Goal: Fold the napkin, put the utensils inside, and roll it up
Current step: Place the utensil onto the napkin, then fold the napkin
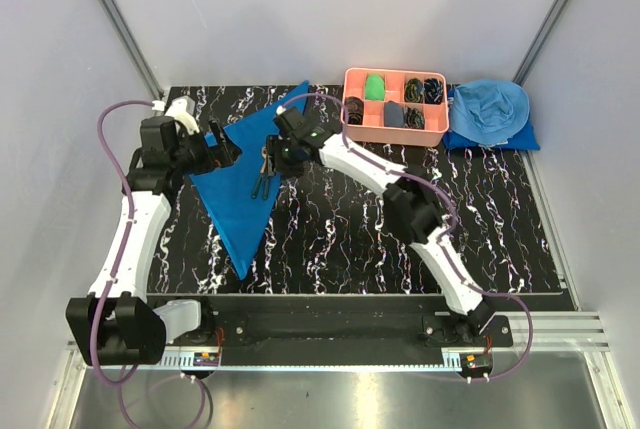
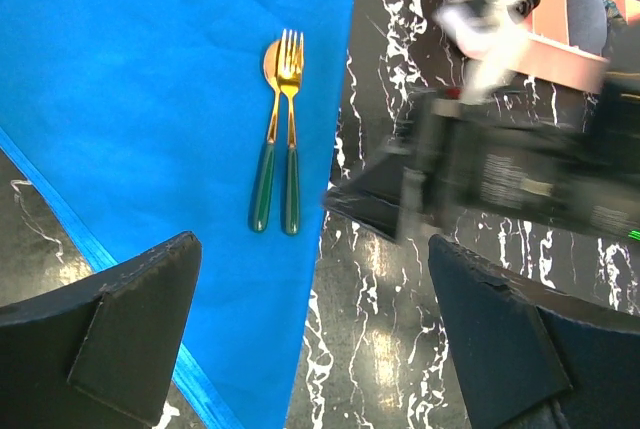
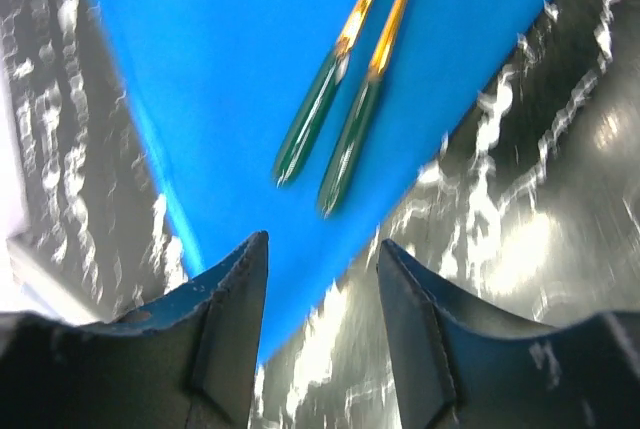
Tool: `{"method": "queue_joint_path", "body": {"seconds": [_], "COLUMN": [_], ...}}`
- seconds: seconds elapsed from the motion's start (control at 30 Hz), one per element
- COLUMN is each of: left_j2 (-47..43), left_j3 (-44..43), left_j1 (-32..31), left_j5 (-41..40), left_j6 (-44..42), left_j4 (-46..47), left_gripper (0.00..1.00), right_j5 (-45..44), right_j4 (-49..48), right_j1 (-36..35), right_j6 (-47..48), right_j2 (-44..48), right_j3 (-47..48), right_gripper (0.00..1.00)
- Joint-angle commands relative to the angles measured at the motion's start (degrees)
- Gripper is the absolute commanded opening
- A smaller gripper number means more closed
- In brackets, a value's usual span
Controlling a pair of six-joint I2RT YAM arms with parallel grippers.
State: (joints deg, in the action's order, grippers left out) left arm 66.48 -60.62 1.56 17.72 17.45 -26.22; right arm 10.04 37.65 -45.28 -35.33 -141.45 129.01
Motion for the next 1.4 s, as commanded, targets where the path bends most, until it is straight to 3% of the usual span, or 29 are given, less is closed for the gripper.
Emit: {"method": "queue_joint_path", "body": {"seconds": [0.0,0.1,0.27,0.57,1.17,1.37], "left_j2": [-0.6,-2.5,-7.0,-11.0,-12.4,-12.7], "left_j3": [3.1,7.3,15.0,19.9,20.1,20.3], "left_j1": [0.4,0.4,0.7,2.2,2.6,2.7], "left_j5": [0.0,-1.5,-1.6,-1.9,-1.3,-0.9], "left_j6": [2.7,3.9,6.4,5.8,4.9,5.0], "left_j4": [4.6,4.8,6.3,4.5,3.5,3.5], "left_gripper": [0.99,0.99,0.99,0.99,0.99,0.99], "right_j5": [2.6,5.9,9.6,13.7,12.4,11.1], "right_j4": [-4.1,-9.3,-14.0,-22.3,-22.9,-22.9], "right_j1": [1.1,1.6,2.1,2.0,2.0,2.1], "right_j6": [3.5,2.6,1.1,-4.8,-7.5,-7.9], "right_j2": [12.6,15.2,14.6,9.5,2.5,1.7], "right_j3": [-11.2,-20.3,-26.9,-26.7,-24.6,-24.2], "right_gripper": [0.54,0.46,0.43,0.41,0.34,0.25]}}
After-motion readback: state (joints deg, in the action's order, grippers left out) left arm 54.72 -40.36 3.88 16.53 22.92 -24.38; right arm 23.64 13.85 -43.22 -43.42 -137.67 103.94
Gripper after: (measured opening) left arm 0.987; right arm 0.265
